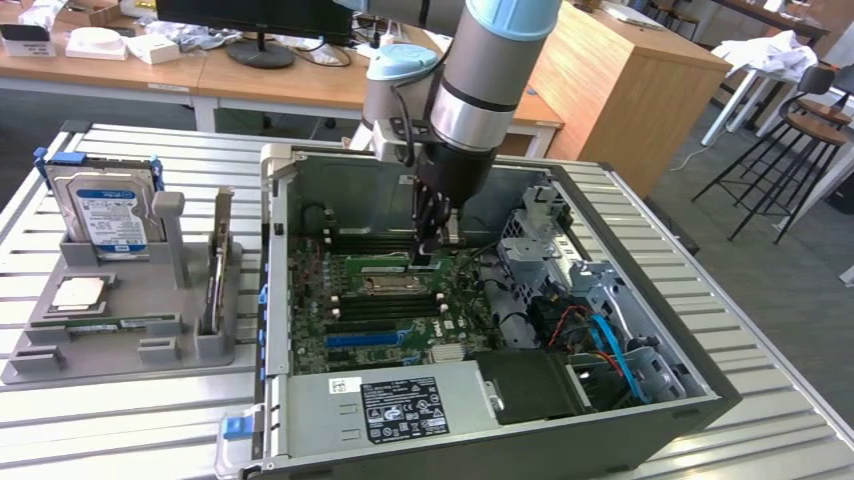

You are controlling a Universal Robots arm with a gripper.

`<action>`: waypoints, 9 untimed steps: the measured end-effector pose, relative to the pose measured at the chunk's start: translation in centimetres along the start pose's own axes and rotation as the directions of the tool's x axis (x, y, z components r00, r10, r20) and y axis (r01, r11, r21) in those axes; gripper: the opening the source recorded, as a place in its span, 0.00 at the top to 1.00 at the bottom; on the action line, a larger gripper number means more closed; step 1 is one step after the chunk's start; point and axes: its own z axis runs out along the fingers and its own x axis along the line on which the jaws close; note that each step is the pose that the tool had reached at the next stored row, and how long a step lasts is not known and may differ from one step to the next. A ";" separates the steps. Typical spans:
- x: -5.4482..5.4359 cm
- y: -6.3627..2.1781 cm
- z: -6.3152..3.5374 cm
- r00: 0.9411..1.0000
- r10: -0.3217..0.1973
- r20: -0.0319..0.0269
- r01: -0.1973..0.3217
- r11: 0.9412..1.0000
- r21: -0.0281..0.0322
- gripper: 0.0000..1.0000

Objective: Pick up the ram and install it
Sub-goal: 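Insert the ram into the slot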

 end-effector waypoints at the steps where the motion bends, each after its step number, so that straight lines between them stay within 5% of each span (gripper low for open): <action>1: 0.0 0.00 0.00 1.000 0.000 0.000 0.000 1.000 0.000 0.89; 9: 0.6 -0.01 0.01 1.000 0.000 0.000 0.000 1.000 0.000 0.89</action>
